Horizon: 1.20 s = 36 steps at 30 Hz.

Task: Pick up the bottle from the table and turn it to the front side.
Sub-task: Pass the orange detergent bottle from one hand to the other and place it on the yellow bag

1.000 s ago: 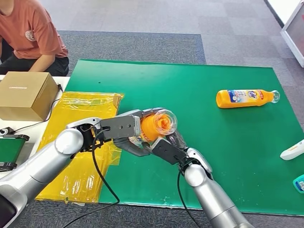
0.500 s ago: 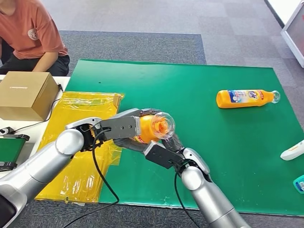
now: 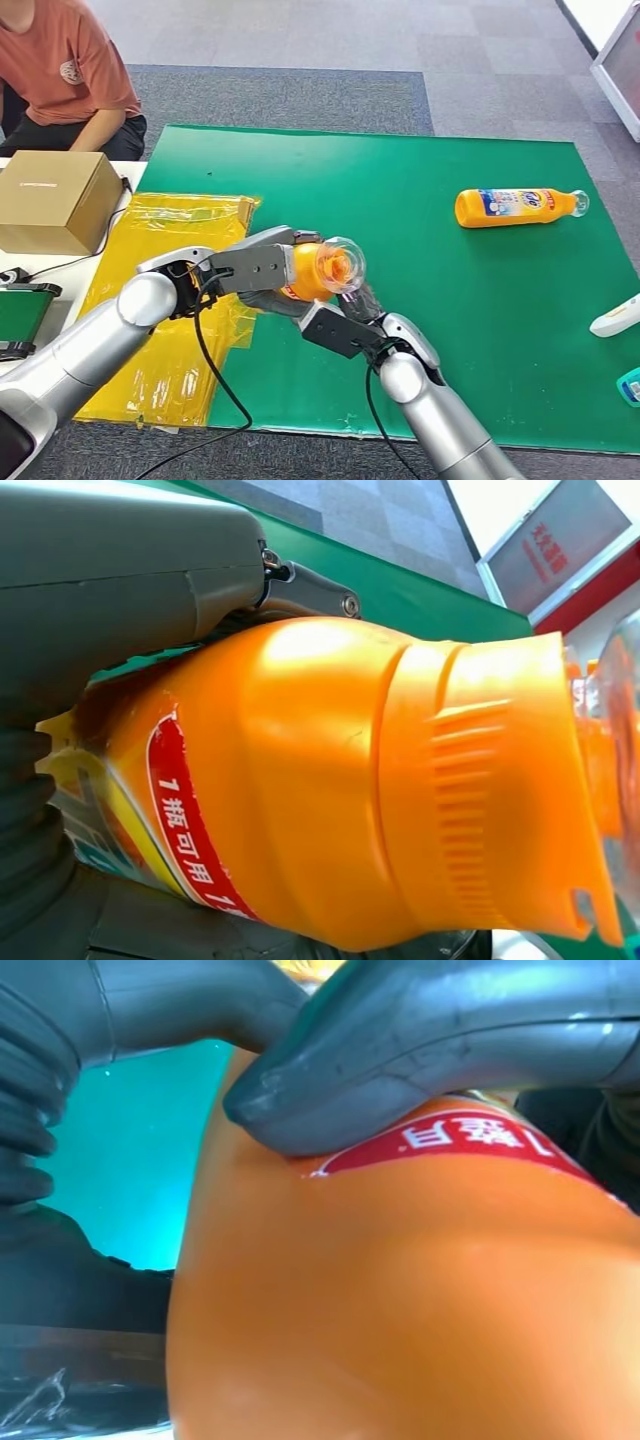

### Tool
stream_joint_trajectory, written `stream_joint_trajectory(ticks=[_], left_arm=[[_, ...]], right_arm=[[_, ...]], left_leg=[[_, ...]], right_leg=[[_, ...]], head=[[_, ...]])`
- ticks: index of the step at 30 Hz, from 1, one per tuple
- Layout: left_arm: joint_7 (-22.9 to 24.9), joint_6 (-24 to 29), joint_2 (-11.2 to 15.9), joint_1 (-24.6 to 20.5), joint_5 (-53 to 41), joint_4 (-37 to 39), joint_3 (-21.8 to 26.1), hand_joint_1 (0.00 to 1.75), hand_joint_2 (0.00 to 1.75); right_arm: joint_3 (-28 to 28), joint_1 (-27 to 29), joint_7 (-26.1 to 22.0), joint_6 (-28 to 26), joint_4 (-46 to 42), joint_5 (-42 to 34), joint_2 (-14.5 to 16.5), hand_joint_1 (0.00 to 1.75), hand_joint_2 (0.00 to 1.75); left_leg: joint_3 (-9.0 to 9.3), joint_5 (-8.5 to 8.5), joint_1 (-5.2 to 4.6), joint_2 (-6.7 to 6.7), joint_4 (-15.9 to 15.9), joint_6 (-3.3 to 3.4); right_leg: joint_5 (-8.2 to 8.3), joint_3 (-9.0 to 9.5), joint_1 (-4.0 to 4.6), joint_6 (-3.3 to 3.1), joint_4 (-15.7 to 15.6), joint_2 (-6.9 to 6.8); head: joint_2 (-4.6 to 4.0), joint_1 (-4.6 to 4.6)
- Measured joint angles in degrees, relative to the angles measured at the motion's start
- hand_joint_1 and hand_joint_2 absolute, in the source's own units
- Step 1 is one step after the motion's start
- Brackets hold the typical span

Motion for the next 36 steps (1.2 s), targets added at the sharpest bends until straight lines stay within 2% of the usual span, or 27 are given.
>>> stream_joint_trajectory(ticks=[4,8,13,17,21,29,36], left_arm=[[-0.41,0.69,-0.03,0.44,-1.15,0.01,0.28,1.75,1.75],[-2.76,4.29,-0.49,1.85,-6.03,-0.29,1.23,1.75,1.75],[-7.08,12.57,-0.88,4.89,-23.5,-3.63,3.58,1.75,1.75],[-7.79,17.0,-1.4,8.32,-34.9,-6.57,5.12,1.75,1.75],[-8.13,20.93,-2.03,11.92,-44.99,-8.4,6.65,1.75,1.75],[-7.5,23.31,-3.17,18.96,-55.21,-8.54,9.99,1.75,1.75],[-3.45,27.61,-5.98,23.68,-68.21,0.56,11.36,1.75,1.75]], right_arm=[[-0.27,-0.26,0.68,0.46,1.26,-2.58,0.01,0.0,1.75],[-2.08,-0.32,-0.2,0.82,2.43,-6.86,0.06,0.0,1.75],[-8.12,0.22,-0.09,0.85,2.56,-10.57,-0.64,0.0,1.75],[-12.42,1.34,-0.1,1.43,0.45,-12.16,-1.1,0.0,1.75],[-15.66,2.83,0.02,1.81,-2.96,-12.96,-1.17,0.0,1.75],[-19.82,5.69,0.13,2.53,-9.87,-14.3,-1.22,0.0,1.75],[-21.18,6.5,-0.39,3.09,-16.74,-16.26,-1.21,0.0,1.75]], left_leg=[[0.0,0.0,0.0,0.0,0.0,0.0],[0.0,0.0,0.0,0.0,0.0,0.0],[-0.01,0.0,-0.04,0.0,0.0,0.01],[-0.01,-0.01,-0.04,0.01,0.02,0.01],[-0.01,-0.02,-0.03,0.01,0.02,0.0],[-0.02,-0.03,-0.02,0.01,0.02,-0.01],[-0.03,-0.03,-0.03,0.01,0.02,0.0]], right_leg=[[0.0,-0.01,0.0,0.0,0.0,0.0],[0.0,-0.01,0.0,0.0,0.0,0.0],[0.0,-0.01,-0.02,0.01,-0.01,0.0],[0.01,-0.03,-0.03,0.01,-0.01,0.01],[-0.01,-0.05,-0.03,0.0,-0.01,0.01],[-0.02,-0.06,-0.02,-0.01,-0.01,0.01],[-0.01,-0.04,-0.03,0.0,-0.02,0.01]], head=[[0.0,0.01],[0.0,0.01],[-0.01,0.02],[-0.01,0.01],[-0.01,-0.01],[0.0,0.01],[-0.01,0.01]])
